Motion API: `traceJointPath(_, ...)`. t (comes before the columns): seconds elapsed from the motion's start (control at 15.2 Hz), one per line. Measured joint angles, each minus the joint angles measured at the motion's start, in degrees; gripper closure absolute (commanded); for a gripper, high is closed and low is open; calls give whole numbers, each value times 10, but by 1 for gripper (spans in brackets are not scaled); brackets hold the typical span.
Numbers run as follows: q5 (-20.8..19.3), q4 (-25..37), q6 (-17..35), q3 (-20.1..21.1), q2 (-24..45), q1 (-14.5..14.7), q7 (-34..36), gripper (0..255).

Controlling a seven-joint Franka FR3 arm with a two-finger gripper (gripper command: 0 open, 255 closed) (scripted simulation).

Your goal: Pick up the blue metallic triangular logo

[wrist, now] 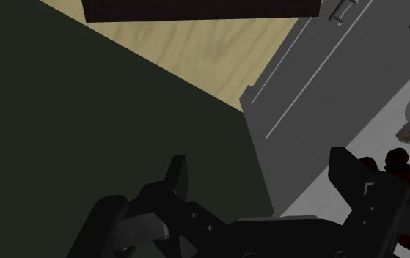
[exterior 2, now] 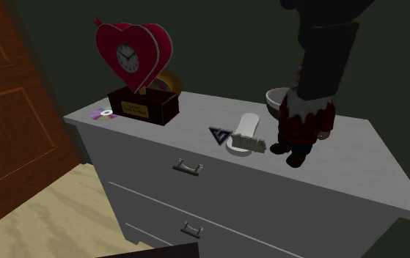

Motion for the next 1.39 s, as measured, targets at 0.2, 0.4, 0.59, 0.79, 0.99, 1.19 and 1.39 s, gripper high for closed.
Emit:
traceJointPath(0.2, 9, -18, 12, 19, -12, 0, 26, 0)
traceJointPath(0.4, 34, -50, 41, 68, -28, 2, 92, 0)
traceJointPath(0.59, 58, -73, 72, 121, -36, 3, 160, 0)
traceJointPath(0.79, 83, -89, 111, 181, -28, 1, 231, 0)
traceJointPath(0.99, 101, -97, 148, 238, -13, -6, 299, 0)
traceJointPath(1.19, 118, -89, 186, 309, 16, -20, 377, 0)
traceJointPath(1.39, 123, -70, 216, 377, 49, -45, 452, 0)
